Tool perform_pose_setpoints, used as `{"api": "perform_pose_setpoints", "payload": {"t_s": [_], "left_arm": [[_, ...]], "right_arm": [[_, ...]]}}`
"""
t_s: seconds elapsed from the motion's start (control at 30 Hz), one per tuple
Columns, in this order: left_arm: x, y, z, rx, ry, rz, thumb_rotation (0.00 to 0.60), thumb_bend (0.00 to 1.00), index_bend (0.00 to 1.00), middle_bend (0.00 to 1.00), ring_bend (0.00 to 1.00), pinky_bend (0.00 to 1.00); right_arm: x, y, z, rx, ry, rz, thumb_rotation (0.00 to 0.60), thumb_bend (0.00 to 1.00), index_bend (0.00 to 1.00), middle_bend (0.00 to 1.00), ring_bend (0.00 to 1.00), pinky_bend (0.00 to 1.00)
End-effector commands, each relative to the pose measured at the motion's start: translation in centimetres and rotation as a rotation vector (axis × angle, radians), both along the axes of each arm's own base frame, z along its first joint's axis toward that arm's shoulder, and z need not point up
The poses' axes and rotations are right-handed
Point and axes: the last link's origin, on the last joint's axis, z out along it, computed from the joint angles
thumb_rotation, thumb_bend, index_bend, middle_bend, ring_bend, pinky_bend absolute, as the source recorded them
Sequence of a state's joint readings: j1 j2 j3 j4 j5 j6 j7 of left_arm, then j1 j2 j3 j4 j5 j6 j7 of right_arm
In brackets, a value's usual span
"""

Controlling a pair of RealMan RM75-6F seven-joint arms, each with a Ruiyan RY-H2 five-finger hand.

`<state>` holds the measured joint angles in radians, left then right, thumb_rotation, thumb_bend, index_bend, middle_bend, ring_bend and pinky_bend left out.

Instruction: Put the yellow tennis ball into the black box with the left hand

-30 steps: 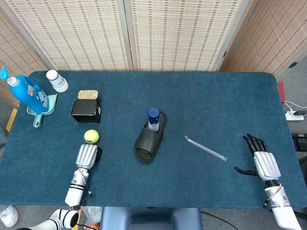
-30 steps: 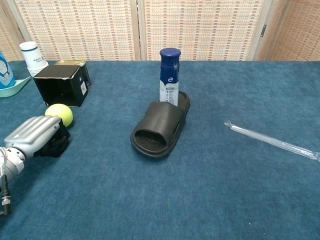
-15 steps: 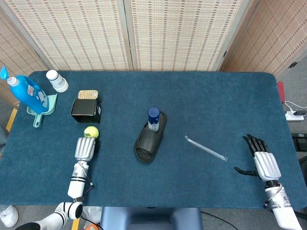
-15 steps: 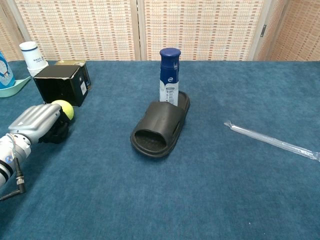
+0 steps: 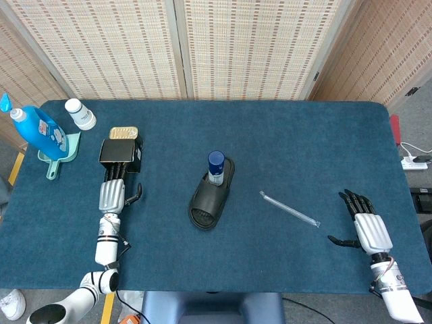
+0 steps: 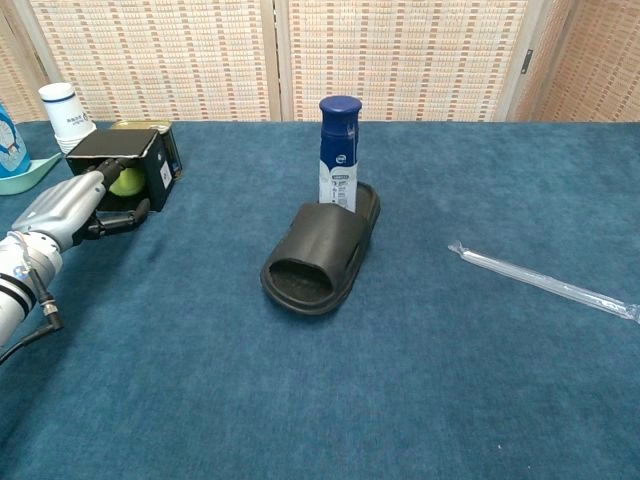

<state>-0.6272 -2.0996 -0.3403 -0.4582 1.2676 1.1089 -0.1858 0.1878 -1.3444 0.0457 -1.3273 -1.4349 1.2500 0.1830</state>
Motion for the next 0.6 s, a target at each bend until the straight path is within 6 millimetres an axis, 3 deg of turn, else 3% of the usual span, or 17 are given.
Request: {"api": "perform_pose_setpoints", "payload": {"t_s": [0.03,0.6], "left_arm": [[-0.17,0.04,-0.39,-0.021,-0.002,0.010,0.129,0.42,0.00,0.00,0.00,0.00],[-0.14,-0.41,-0.41,-0.034,-0.008,-0.009,0.132,0.42,0.00,0.00,0.00,0.00]], "right_arm": [[0.06,0.02,0.01,0.000,-0.002,0.004,0.600,0.00,0.00,0.00,0.00,0.00],[0.08,0.24,0.22,-0.005,-0.012,0.015,0.600,0.00,0.00,0.00,0.00,0.00]]}}
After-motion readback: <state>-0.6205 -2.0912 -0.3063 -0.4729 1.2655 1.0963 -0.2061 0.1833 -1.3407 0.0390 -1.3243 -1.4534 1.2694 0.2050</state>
